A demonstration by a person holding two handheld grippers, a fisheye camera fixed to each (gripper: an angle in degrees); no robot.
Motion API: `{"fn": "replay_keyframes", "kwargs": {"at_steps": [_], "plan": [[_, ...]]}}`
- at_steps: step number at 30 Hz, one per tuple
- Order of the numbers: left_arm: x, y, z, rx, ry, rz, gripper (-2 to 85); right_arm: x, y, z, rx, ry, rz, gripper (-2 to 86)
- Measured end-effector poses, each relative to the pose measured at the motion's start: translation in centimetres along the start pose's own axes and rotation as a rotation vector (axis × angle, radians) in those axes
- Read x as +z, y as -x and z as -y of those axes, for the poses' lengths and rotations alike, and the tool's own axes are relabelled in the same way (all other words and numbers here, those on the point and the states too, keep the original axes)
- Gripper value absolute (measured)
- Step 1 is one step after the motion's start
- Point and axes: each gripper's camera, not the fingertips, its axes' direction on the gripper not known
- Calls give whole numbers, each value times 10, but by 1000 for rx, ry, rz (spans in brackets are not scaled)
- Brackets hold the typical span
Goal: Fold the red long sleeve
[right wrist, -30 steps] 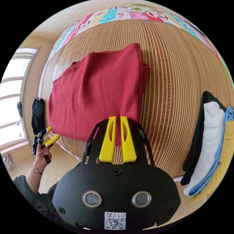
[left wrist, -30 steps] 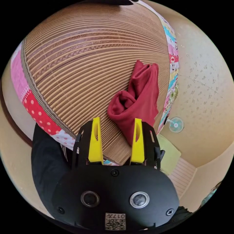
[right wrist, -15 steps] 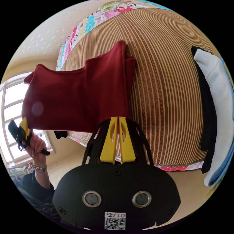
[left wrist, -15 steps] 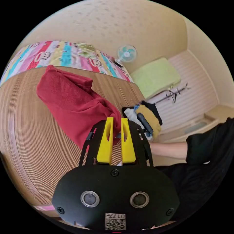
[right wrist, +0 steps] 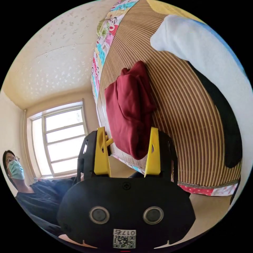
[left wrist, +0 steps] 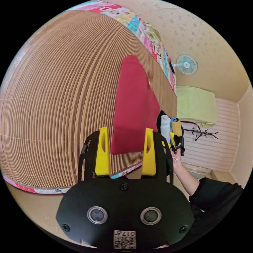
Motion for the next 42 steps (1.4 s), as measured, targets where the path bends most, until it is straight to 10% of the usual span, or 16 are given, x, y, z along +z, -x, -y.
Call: {"fn": "replay_keyframes", "kwargs": {"at_steps": [5, 23, 29, 37, 42], "plan": [[83, 6, 11, 18, 328, -202, 129, 81, -4, 22, 23, 227, -92, 156], [-382, 62, -164, 297, -299, 168, 83, 437, 333, -154, -636, 337, 170, 89], [-451, 197, -217, -242, -472, 451, 163, 607, 324, -207, -478, 609, -53, 116], [-319, 228, -209, -299, -347, 463, 154, 500, 240, -218, -440, 546, -291, 75], [-250, 172, -168, -152, -429, 269, 135, 312, 204, -212, -312, 132, -565, 37]]}}
